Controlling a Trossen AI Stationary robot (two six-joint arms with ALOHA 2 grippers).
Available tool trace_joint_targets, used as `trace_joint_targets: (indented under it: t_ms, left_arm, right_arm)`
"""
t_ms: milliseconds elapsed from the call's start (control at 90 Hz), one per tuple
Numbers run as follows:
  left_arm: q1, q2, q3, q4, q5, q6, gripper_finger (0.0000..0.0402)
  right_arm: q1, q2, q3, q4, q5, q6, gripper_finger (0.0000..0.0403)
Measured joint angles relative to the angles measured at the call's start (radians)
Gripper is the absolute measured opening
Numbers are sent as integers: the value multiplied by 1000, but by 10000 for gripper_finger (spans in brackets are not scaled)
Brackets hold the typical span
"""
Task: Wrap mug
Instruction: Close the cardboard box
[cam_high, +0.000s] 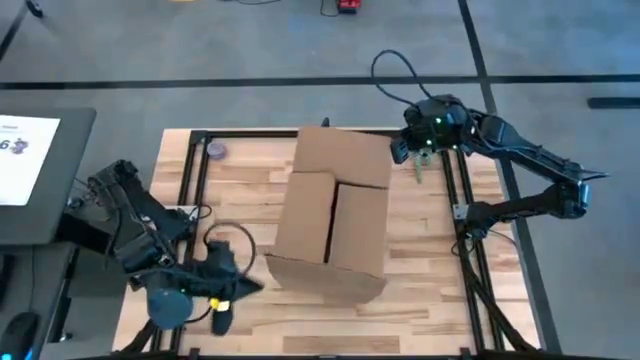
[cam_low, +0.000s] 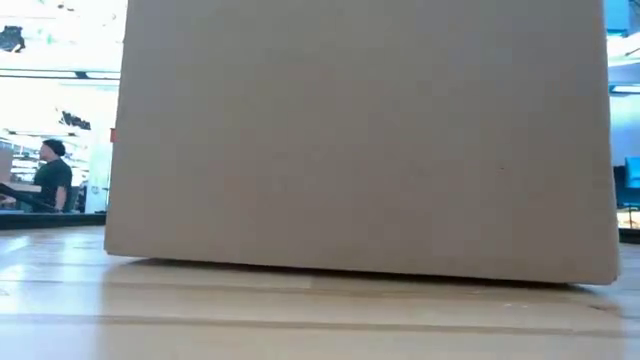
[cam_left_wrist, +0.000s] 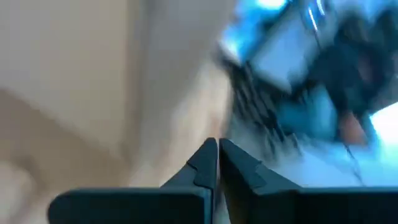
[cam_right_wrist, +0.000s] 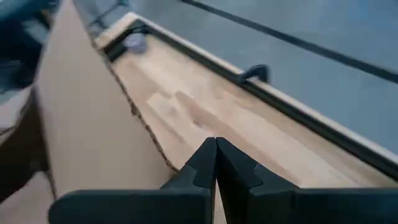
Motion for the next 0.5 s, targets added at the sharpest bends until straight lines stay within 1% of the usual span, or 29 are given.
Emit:
trace_joint_targets:
  t_ms: [56, 111, 278, 400, 500]
  left_arm:
    - [27, 4, 0, -21, -68, -16, 0]
    - [56, 4, -1, -61, -75, -28, 0]
    - [158, 11, -20, -158, 17, -32, 0]
    - [207, 11, -65, -159, 63, -36, 0]
    - [230, 12, -92, -156, 80, -26, 0]
  right_arm:
    - [-1, -1, -9, 20, -33, -11, 0]
    - [-1, -1, -14, 32, -68, -21, 0]
    - [17, -2, -15, 31, -198, -26, 0]
    - [65, -12, -15, 36, -267, -25, 0]
    - [123, -20, -15, 31, -326, -18, 0]
